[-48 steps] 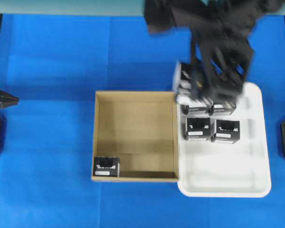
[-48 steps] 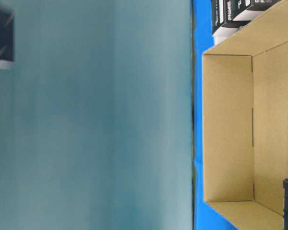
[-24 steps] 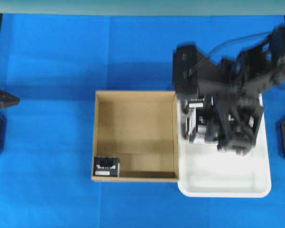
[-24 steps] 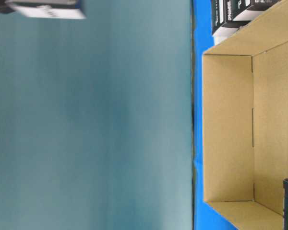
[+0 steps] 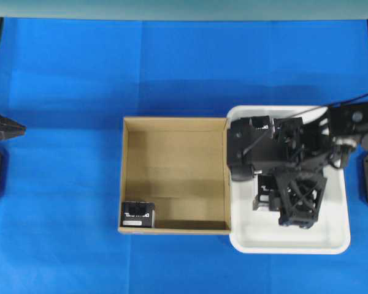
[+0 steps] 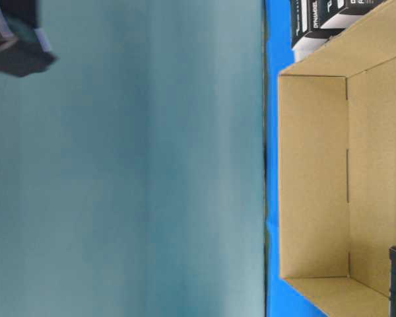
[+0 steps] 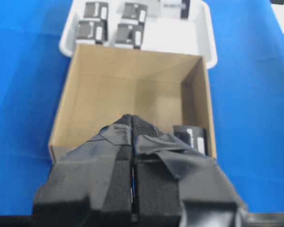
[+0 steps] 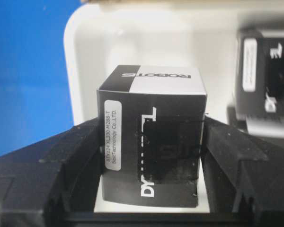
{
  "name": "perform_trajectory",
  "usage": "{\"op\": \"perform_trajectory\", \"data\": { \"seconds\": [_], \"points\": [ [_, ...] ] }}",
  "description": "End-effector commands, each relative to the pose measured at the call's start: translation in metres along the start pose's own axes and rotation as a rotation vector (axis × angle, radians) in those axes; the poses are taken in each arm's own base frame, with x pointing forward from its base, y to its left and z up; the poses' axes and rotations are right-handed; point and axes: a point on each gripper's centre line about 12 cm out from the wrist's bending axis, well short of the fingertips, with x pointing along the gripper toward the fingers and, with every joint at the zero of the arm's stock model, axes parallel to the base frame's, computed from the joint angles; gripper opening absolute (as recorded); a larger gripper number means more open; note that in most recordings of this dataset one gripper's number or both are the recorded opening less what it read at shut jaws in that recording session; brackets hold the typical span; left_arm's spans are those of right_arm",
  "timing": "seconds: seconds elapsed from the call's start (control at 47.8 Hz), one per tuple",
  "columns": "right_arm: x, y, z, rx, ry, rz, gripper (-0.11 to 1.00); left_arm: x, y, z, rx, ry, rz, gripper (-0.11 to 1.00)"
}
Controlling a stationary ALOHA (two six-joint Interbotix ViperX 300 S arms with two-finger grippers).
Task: Pick the box from inside the cardboard box.
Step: 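Carry the held servo box right over the white tray, then lower the servo box into the tray and open the right gripper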
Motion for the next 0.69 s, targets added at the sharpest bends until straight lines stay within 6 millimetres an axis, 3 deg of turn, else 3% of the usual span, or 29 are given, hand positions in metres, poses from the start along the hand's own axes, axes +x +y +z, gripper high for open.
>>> {"op": "perform_trajectory", "data": {
  "seconds": [0.0, 0.376, 0.669],
  "points": [
    [0.015, -0.001, -0.003, -0.004, -0.015, -0.007, 0.63, 0.001, 0.000, 0.007, 0.001, -0.011, 0.001, -0.06],
    [0.064, -0.015, -0.011, -0.011, -0.006, -0.055, 0.63, 0.001, 0.000, 0.007, 0.001, -0.011, 0.003, -0.06],
    [0.084, -0.020, -0.011, -0.014, 0.012, -0.073, 0.63, 0.001, 0.000, 0.007, 0.001, -0.011, 0.003, -0.06]
  ]
}}
